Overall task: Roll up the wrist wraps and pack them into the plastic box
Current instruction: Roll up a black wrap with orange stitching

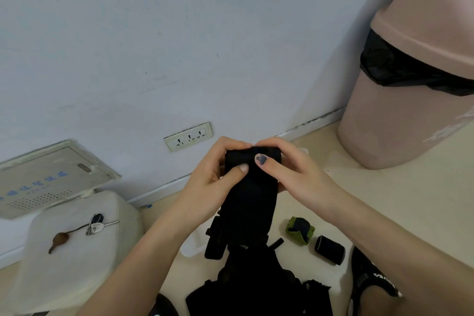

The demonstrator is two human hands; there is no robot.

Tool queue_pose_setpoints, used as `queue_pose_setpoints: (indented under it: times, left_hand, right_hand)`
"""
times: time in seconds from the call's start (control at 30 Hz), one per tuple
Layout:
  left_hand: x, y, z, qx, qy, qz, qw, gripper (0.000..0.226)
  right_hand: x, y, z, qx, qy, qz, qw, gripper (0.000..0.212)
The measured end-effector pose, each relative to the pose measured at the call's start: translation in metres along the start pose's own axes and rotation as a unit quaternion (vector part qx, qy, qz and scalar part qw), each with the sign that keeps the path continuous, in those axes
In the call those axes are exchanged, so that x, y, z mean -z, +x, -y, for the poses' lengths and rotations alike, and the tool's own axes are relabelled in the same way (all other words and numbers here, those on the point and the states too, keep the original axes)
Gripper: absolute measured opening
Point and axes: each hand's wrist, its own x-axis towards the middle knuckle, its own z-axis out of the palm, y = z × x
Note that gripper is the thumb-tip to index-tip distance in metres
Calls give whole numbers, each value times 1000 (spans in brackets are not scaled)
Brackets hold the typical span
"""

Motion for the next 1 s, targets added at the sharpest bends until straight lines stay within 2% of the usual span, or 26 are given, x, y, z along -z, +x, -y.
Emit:
queue_pose_setpoints:
  times: [0.1, 0.3, 0.47, 0.6, 0.73, 1.0]
  left_hand:
    - [0, 0, 2, -3, 20, -2, 1000, 28]
    - [-7, 2, 3, 47, -54, 18, 997, 32]
    - [-9, 4, 9, 102, -100, 21, 989, 23]
    - [-8, 5, 9, 113, -132, 32, 984, 31]
    - [-7, 6, 7, 101, -163, 27, 981, 21]
    - [1, 6, 6, 33, -89, 13, 995, 21]
  right_hand:
    - [-4, 0, 1, 0, -10, -13, 1000, 18]
    - [-7, 4, -8, 53, 29, -47, 997, 10]
    - [-6, 3, -14, 85, -6, -44, 995, 14]
    - [-4, 1, -12, 104, -38, -34, 993, 17]
    - [-3, 1, -13, 109, -40, -27, 993, 18]
    - [4, 4, -4, 27, -61, 1, 998, 15]
